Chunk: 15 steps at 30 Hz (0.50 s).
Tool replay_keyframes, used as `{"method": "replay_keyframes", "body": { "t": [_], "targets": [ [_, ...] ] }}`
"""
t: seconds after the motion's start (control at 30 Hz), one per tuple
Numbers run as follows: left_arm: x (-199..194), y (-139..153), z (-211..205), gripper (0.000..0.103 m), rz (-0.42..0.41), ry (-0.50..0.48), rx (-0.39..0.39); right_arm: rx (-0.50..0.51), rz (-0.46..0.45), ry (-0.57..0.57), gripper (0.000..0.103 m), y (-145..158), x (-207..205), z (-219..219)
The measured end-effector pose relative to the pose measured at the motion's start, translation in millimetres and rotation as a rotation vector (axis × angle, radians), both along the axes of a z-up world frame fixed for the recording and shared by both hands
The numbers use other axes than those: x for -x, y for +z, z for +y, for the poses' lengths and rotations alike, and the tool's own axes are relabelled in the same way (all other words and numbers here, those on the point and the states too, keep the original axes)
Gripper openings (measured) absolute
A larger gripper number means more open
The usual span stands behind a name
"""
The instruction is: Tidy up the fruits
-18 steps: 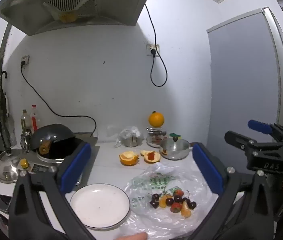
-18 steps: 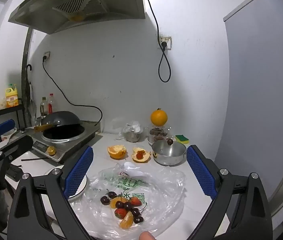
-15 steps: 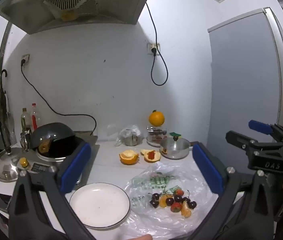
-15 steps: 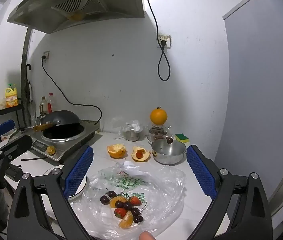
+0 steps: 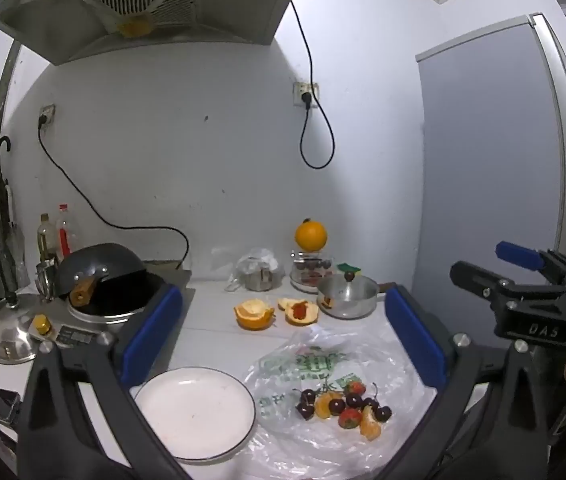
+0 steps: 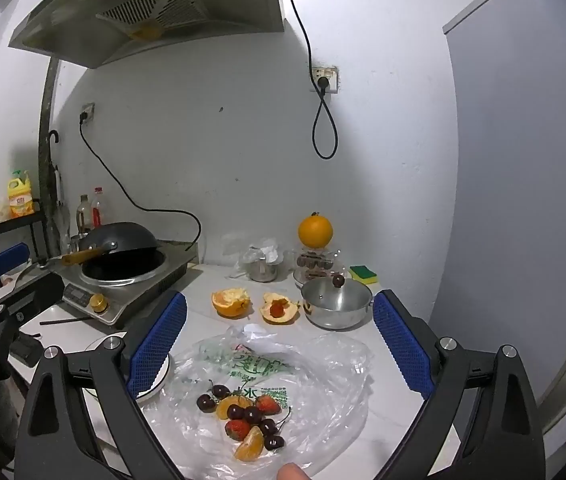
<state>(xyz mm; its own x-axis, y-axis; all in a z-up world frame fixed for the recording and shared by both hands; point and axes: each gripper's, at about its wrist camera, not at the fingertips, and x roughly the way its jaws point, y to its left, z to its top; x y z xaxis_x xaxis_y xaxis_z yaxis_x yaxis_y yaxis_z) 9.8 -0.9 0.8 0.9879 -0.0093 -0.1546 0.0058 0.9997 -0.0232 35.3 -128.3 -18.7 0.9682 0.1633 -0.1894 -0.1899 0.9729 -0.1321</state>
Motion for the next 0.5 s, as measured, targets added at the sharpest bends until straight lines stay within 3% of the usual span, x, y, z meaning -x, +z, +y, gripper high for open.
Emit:
{"method": "replay_keyframes", "body": {
  "t": [0.5],
  "targets": [
    [-9.8, 5.6, 4.8, 0.102, -0.005, 0.004, -0.006, 0.0, -0.012, 0.01, 0.096, 5.6, -9.8, 0.0]
  ]
}}
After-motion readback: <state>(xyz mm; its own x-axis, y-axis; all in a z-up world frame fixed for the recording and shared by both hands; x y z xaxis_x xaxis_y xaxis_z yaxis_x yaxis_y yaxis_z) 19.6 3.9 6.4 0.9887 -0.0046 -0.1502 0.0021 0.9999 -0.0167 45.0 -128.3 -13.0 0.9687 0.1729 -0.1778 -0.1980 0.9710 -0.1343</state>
